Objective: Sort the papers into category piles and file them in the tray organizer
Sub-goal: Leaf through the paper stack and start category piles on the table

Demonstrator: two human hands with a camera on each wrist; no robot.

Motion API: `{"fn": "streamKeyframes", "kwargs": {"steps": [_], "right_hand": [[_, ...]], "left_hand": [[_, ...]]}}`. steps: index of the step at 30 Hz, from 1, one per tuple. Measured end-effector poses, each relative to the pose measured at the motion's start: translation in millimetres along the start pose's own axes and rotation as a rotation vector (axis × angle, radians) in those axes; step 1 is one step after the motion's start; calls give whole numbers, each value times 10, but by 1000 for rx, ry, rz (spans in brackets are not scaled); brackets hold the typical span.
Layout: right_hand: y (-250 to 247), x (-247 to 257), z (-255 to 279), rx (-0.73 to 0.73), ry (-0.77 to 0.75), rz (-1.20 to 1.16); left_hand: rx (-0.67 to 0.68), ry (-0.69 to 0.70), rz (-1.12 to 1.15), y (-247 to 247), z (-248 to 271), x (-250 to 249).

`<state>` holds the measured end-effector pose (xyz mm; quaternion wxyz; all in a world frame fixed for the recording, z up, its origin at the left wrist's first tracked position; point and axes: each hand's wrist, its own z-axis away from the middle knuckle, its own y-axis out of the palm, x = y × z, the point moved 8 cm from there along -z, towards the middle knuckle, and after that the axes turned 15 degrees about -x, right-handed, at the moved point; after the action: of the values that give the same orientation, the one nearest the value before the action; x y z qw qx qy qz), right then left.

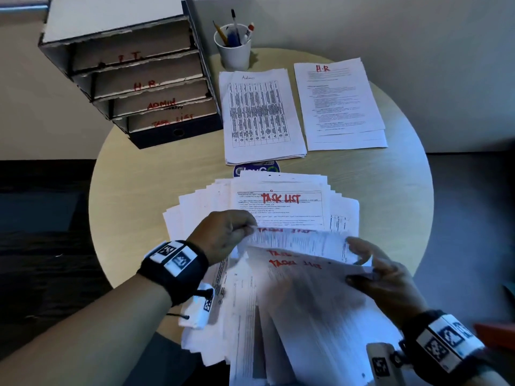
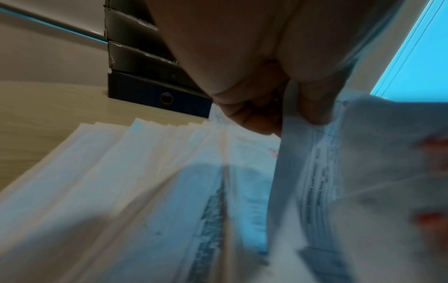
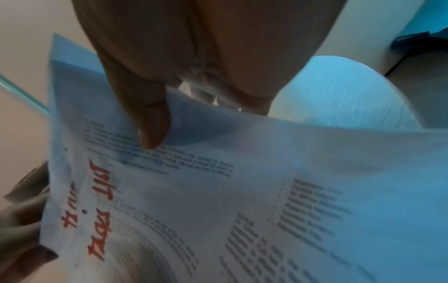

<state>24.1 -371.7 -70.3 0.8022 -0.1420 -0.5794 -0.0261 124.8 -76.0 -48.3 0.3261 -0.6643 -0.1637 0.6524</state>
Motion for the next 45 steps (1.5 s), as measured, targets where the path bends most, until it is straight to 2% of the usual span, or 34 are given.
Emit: {"fn": "streamKeyframes", "kwargs": {"steps": [3, 6, 11, 15, 16, 18, 20, 22, 25, 27, 29, 32, 35, 38, 40, 45], "right_hand": [[25, 52, -49, 1, -43, -65], [45, 94, -106, -68, -88, 61], [40, 86, -188, -203, -105, 112], [43, 10, -202, -189, -79, 67], [36, -7, -198, -169, -72, 50], [40, -9, -173, -128, -36, -14], [14, 0, -158, -115, -65, 36], [-17, 0, -150, -118, -117, 119], [-34, -7, -142, -130, -139, 141], [-25, 1, -138, -152, -105, 74], [-16, 10, -139, -182, -29, -45], [13, -43, -156, -158, 81, -227], [12, -57, -150, -140, 119, -247], [-12, 15, -144, -153, 29, -82], [28, 64, -146, -110, -49, 20], [176, 263, -265, -106, -137, 56]], "left_hand": [[77, 40, 144, -14, 126, -202], [77, -44, 223, -38, 47, -204], [-6, -117, 127, -35, -258, -33], [-110, -70, -156, -59, -551, 135], [-95, -49, -267, -53, -629, 162], [25, -62, -487, 18, -731, 247], [129, -96, -666, 67, -775, 280], [154, -117, -744, 78, -795, 269], [134, -158, -734, 59, -796, 309], [97, -110, -711, 51, -791, 302], [12, -56, -576, 10, -761, 238], [-79, -64, -277, -104, -614, 190], [-162, 11, -168, -281, -404, 103], [-198, 163, -164, -410, -211, -57], [-206, 240, -205, -454, -161, -115], [-203, 307, -240, -488, -197, -127]]}}
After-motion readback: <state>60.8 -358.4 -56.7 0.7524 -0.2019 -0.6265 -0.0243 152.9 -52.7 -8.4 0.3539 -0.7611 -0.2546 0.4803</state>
